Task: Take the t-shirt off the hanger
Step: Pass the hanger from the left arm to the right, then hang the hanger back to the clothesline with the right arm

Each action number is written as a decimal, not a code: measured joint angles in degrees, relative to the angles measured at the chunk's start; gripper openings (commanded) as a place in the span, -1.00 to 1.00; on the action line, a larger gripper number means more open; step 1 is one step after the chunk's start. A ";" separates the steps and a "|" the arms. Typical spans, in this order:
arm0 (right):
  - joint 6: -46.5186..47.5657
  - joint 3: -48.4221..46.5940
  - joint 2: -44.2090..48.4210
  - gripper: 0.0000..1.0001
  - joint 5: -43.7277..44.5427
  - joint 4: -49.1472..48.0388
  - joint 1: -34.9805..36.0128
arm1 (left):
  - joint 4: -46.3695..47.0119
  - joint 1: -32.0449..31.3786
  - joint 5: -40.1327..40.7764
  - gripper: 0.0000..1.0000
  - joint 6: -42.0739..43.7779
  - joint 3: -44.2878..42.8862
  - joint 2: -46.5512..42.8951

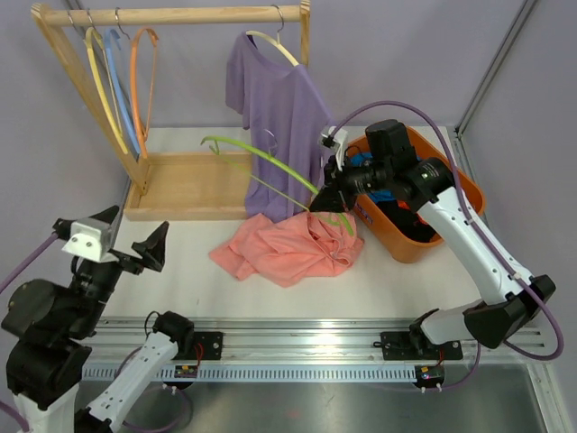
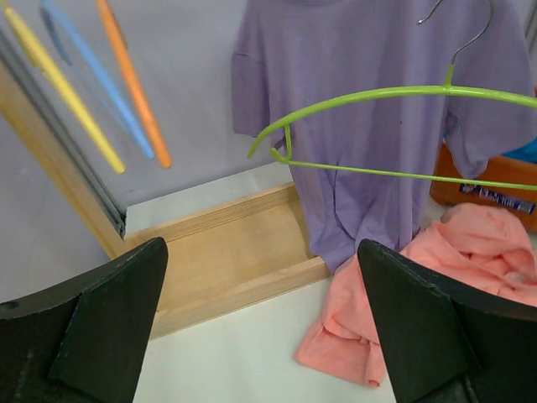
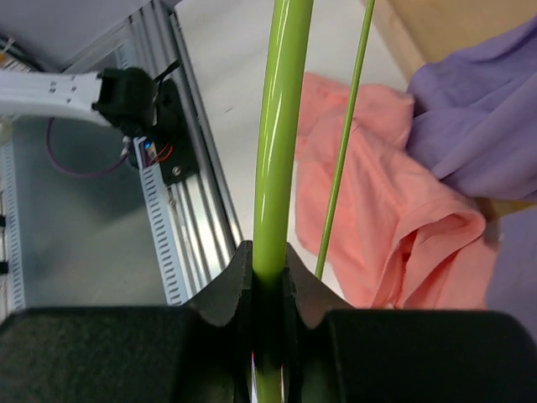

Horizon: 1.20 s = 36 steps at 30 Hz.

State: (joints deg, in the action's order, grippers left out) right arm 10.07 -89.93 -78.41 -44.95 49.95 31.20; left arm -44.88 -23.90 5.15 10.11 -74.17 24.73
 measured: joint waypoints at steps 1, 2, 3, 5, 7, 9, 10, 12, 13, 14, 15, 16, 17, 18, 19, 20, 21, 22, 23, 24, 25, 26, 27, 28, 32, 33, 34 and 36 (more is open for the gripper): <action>-1.60 -0.85 -0.79 -1.00 1.64 -1.86 0.50 | 0.17 0.00 1.27 0.98 -1.38 0.26 -1.38; -3.19 -1.90 -1.75 -1.00 3.34 -3.39 1.18 | 0.42 0.00 2.29 0.98 -2.62 0.66 -2.67; -4.74 -3.23 -2.89 -1.00 5.29 -4.85 1.97 | 0.46 0.00 3.10 0.98 -3.63 0.85 -3.58; -8.46 -7.19 -5.97 -1.00 9.11 -7.28 3.85 | 0.61 0.02 4.42 0.98 -5.73 1.03 -4.94; -11.65 -12.04 -9.57 -1.00 12.96 -8.76 5.38 | 0.55 0.00 5.07 0.98 -7.43 1.16 -5.40; -14.91 -18.10 -14.10 -1.00 18.03 -10.73 6.95 | 0.46 0.00 5.64 0.98 -9.46 1.46 -5.46; -16.76 -21.92 -16.94 -1.00 21.29 -11.13 7.74 | 0.44 0.00 5.70 0.98 -10.10 1.62 -5.49; -19.37 -28.87 -21.79 -1.00 26.12 -11.13 8.85 | 0.44 0.00 5.70 0.98 -11.34 2.16 -5.55; -20.48 -31.93 -23.98 -1.00 27.54 -11.10 9.16 | 0.44 0.00 5.70 0.98 -11.93 2.58 -5.64; -21.55 -35.56 -26.43 -1.00 29.11 -11.15 9.44 | 0.48 0.00 5.68 0.98 -12.33 3.02 -5.68; -22.60 -39.15 -28.87 -1.00 30.60 -11.19 9.73 | 0.52 0.00 5.68 0.98 -12.76 3.52 -5.86; -23.41 -41.18 -30.29 -1.00 31.47 -11.21 9.84 | 0.46 0.00 5.68 0.97 -13.09 3.91 -5.99; -24.06 -43.15 -31.61 -1.00 32.50 -11.21 10.03 | 0.46 0.00 5.66 0.98 -13.38 4.37 -6.16; -24.68 -44.78 -32.65 -1.00 33.40 -11.19 10.16 | 0.52 0.00 5.66 0.98 -13.66 4.83 -6.32; -25.31 -46.25 -33.57 -1.00 33.99 -11.13 10.29 | 0.68 0.00 5.64 0.98 -13.92 5.31 -6.54; -25.68 -47.69 -34.42 -1.00 34.53 -11.17 10.45 | 0.81 0.00 5.64 0.98 -14.23 5.77 -6.75; -26.05 -49.35 -35.28 -1.00 35.17 -10.99 10.62 | 0.96 0.00 5.62 0.98 -14.49 6.16 -6.97; -26.43 -50.93 -36.13 -1.00 35.67 -11.08 10.82 | 0.94 0.00 5.60 0.98 -14.73 6.51 -7.13; -26.60 -52.17 -36.81 -1.00 36.13 -11.21 10.95 | 1.07 0.00 5.60 0.98 -14.95 6.80 -7.19; -26.80 -53.24 -37.31 -1.00 36.52 -11.39 11.15 | 1.14 0.00 5.57 0.98 -15.15 6.97 -7.23; -26.88 -53.99 -37.66 -1.00 36.81 -11.47 11.23 | 1.40 0.00 5.53 0.98 -15.28 7.28 -7.28; -27.02 -54.69 -37.99 -1.00 37.05 -11.80 11.34 | 1.53 0.00 5.42 0.98 -15.50 7.52 -7.30; -27.10 -55.28 -38.32 -1.00 37.42 -12.09 11.41 | 1.84 0.00 5.33 0.98 -15.76 7.80 -7.30; -27.28 -55.93 -38.71 -1.00 37.70 -12.31 11.45 | 2.12 0.00 5.18 0.98 -16.02 8.11 -7.30; -28.46 -58.36 -40.61 -1.00 38.47 -13.03 11.45 | 3.08 0.00 4.48 0.98 -16.55 9.11 -7.23; -28.89 -58.64 -41.11 -1.00 38.47 -13.22 11.45 | 3.17 0.00 4.26 0.98 -16.65 9.16 -7.13; -29.33 -58.95 -41.72 -1.00 38.45 -13.33 11.45 | 3.39 0.00 4.07 0.97 -16.76 9.18 -6.99; -30.01 -59.60 -43.15 -1.00 38.40 -13.75 11.45 | 3.87 0.00 3.67 0.98 -17.07 9.18 -6.67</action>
State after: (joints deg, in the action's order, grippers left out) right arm -19.94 -149.53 -121.56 -6.55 36.21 42.65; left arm -41.01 -23.90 8.82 -6.96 -64.99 18.06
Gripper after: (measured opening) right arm 0.166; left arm 0.985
